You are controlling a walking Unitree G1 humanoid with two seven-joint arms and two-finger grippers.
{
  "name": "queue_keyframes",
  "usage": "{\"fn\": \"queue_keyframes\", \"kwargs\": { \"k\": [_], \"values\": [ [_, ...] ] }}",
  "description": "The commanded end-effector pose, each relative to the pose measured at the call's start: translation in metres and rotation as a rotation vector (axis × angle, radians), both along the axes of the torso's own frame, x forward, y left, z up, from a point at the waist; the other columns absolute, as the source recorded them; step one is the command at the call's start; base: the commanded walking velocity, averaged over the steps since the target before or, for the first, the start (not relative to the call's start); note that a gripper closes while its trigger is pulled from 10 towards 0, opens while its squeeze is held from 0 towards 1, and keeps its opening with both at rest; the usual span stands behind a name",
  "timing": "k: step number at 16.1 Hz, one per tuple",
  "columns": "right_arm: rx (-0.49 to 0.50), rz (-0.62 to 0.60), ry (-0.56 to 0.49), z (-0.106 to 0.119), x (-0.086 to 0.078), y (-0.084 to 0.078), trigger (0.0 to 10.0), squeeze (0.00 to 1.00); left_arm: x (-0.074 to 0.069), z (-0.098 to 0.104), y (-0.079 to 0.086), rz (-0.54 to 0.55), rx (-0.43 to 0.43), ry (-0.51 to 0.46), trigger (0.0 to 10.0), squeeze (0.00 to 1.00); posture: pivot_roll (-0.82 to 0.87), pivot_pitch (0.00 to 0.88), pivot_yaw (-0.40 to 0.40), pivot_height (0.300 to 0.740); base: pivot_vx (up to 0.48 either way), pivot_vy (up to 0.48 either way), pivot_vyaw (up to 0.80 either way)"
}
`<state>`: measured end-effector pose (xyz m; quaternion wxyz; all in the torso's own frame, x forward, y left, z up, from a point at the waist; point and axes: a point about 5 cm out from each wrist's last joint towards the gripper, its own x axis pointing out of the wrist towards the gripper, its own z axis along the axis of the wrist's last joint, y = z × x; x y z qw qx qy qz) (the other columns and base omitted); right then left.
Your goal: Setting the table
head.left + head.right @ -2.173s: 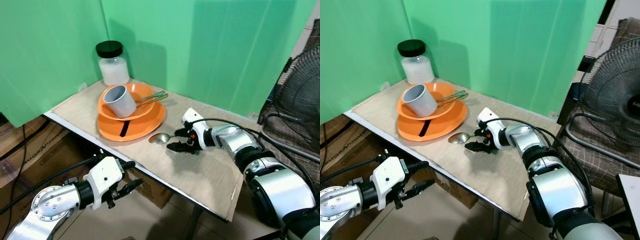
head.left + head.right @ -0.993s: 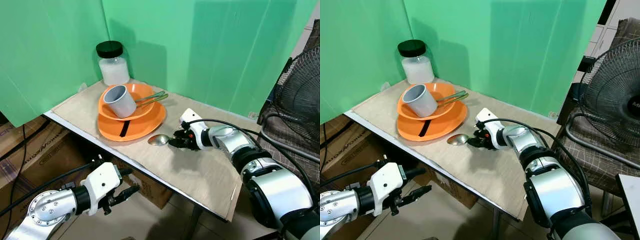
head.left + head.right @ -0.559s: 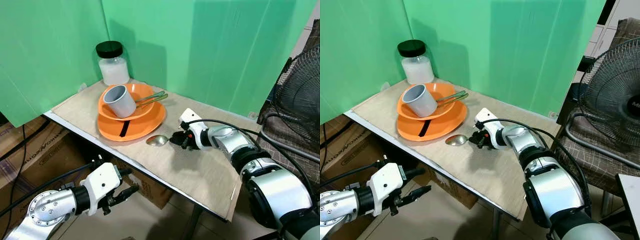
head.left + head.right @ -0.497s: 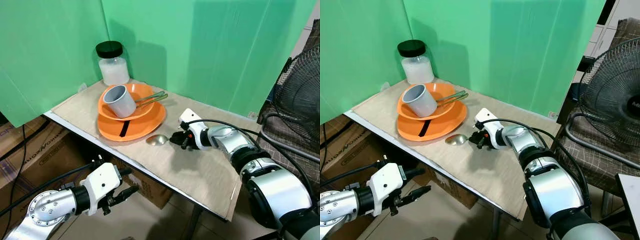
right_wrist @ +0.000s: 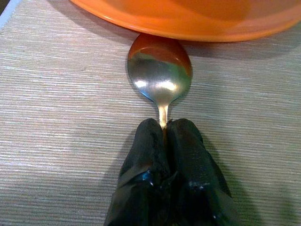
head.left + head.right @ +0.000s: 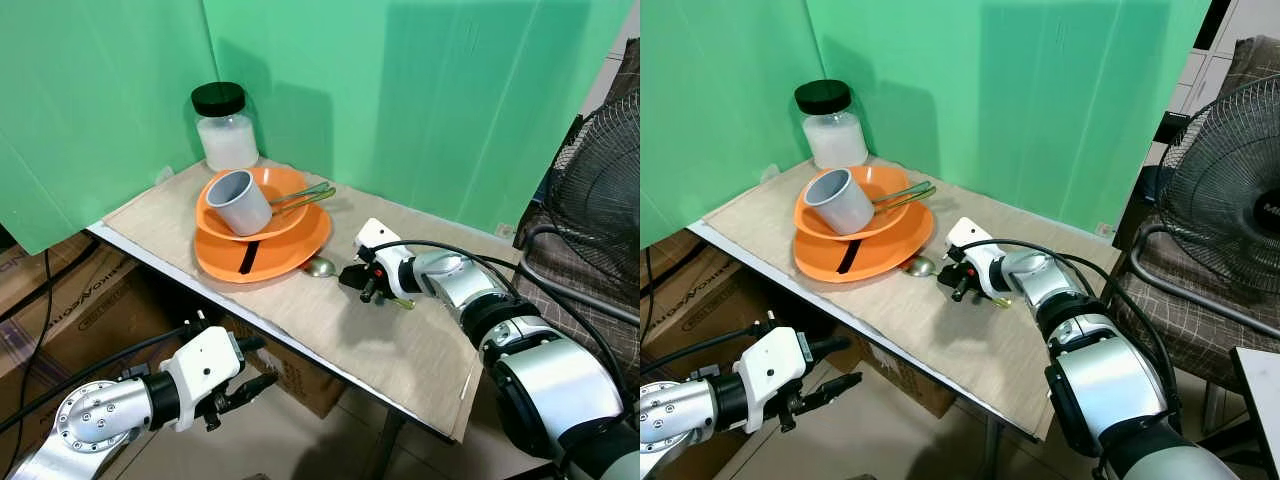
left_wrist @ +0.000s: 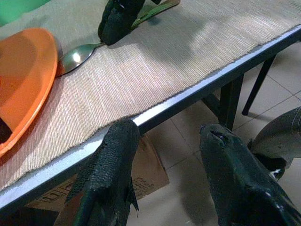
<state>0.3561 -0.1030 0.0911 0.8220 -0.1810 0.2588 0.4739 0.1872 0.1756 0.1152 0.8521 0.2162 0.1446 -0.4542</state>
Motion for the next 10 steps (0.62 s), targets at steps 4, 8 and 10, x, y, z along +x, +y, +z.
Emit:
{"fn": "queue_keyframes", "kwargs": {
  "k": [4,8,10],
  "values": [
    [0.099,-0.007,0.021,0.011,0.004,-0.004,0.0,0.0,0.002,0.001,0.003,0.007,0.014,-0.012,10.0,0.0,-0.05,0.0,0.052,0.74,0.0,0.0,0.0],
    [0.184,0.016,0.025,0.031,0.01,-0.016,0.0,0.0,0.003,0.001,0.003,0.008,0.011,-0.015,10.0,0.0,-0.05,0.0,0.052,0.74,0.0,0.0,0.0],
    [0.189,0.028,0.033,0.032,0.01,-0.021,0.0,0.0,0.003,0.001,0.003,0.007,0.01,-0.016,10.0,0.0,-0.05,0.0,0.052,0.74,0.0,0.0,0.0]
  ]
}}
